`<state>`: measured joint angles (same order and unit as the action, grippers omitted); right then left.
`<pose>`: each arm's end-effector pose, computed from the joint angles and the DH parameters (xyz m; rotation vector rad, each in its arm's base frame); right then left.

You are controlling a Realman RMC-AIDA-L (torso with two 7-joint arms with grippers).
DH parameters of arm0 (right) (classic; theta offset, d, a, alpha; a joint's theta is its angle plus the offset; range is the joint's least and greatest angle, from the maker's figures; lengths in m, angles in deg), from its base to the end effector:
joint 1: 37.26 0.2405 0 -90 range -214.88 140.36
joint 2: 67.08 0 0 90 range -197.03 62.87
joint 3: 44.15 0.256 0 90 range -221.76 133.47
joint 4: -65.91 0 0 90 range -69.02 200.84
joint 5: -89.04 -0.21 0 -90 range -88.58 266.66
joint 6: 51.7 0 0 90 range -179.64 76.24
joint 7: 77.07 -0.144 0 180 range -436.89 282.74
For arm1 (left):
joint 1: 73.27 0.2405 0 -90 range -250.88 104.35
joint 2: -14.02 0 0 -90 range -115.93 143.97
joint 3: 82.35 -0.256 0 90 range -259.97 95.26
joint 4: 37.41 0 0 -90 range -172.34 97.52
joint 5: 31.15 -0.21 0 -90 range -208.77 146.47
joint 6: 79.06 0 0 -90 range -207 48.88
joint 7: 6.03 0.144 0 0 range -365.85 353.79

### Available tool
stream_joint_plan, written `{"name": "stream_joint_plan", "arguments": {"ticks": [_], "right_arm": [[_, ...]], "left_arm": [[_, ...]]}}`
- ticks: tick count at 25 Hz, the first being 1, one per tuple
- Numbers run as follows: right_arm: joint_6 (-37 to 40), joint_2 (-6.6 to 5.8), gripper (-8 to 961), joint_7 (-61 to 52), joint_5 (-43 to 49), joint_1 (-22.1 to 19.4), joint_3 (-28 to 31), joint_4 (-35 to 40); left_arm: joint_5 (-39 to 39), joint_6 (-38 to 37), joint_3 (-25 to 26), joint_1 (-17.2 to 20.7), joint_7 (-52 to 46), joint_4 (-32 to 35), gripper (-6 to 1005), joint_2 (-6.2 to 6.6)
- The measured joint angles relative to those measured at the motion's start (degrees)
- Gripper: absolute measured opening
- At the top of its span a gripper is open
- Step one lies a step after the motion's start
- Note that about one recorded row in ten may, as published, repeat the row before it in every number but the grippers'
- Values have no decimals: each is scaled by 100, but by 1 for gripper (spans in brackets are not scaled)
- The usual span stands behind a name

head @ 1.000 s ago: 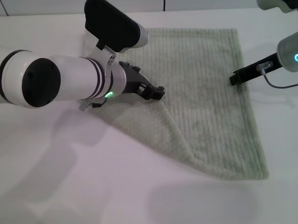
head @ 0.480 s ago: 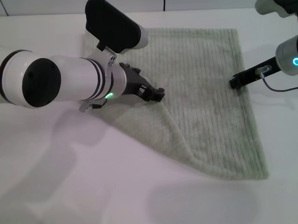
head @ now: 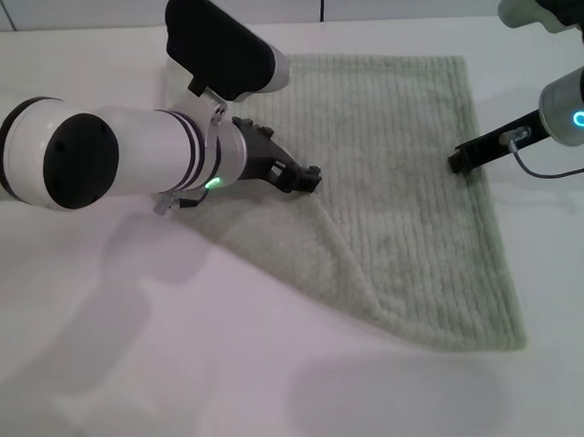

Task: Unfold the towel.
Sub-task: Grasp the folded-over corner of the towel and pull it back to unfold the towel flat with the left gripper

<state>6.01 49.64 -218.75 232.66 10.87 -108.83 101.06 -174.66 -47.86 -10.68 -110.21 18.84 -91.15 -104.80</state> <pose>0.2372 0.4261 -0.0313 -2.3426 1.2252 -0.1843 -0.1820 0.3963 -0.1024 -2.4061 -0.5837 0.1191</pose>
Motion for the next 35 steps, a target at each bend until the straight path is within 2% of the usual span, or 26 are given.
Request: {"name": "stream_joint_plan", "arguments": {"ticks": [18,28,33,35], "right_arm": [[22,0,0,-3,0,3,1,19],[26,0,0,-9,0,-2,1,17],[33,0,0,-13,0,-5,0,16],[36,0,0,-13,0,-5,0,17]], "left_arm": [[-3,-114,-12,-340,-129,490,840,-9],[-10,85,-28,-352,-100,298,839,11],[-61,180,-38,-421,-88,334,635,7],[-63,193,-38,-421,-88,334,517,7]]}}
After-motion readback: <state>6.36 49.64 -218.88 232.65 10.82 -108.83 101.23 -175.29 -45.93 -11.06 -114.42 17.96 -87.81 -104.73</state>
